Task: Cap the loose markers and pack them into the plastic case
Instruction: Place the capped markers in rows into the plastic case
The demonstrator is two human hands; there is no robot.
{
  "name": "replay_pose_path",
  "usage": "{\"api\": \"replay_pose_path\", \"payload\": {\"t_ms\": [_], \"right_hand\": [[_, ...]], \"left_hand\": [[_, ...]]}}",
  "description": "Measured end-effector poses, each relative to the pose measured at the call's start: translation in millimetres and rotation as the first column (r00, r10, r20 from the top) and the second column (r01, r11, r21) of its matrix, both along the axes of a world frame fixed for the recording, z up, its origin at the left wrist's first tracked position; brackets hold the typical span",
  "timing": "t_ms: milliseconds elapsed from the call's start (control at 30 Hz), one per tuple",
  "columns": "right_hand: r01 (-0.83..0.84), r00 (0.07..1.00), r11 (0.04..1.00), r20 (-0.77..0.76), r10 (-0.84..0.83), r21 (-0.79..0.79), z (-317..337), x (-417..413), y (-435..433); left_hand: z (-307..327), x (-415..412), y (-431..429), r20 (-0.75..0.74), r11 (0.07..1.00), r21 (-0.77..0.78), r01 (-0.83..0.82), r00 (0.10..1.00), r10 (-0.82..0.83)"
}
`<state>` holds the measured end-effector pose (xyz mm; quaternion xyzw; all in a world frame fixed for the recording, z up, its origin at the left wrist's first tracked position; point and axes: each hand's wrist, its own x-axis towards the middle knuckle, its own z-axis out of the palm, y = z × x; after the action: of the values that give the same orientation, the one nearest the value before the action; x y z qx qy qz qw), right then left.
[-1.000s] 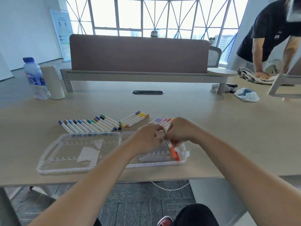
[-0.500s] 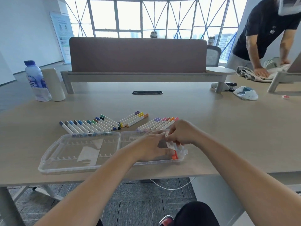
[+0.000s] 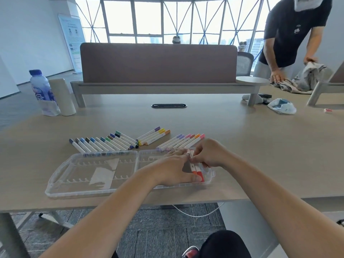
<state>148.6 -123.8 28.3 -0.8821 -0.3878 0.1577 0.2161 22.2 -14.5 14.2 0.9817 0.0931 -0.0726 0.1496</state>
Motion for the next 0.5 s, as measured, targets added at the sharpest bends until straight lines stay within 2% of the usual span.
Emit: {"api": "replay_pose_path", "payload": {"t_ms": [133, 500], "right_hand": [[0.005, 1.000, 1.000, 0.003, -0.005, 0.011, 0.2, -1.2, -0.4], [-0.037, 0.999, 0.997, 0.036, 0.039, -0.064, 5.8, -7.6, 2.0]], "left_hand": [[0.5, 0.8, -1.5, 0.058, 1.000, -0.007, -0.021, 0.998, 0.022], [3.1, 0.0, -6.2, 0.084, 1.000, -0.020, -0.024, 0.996, 0.025]]}}
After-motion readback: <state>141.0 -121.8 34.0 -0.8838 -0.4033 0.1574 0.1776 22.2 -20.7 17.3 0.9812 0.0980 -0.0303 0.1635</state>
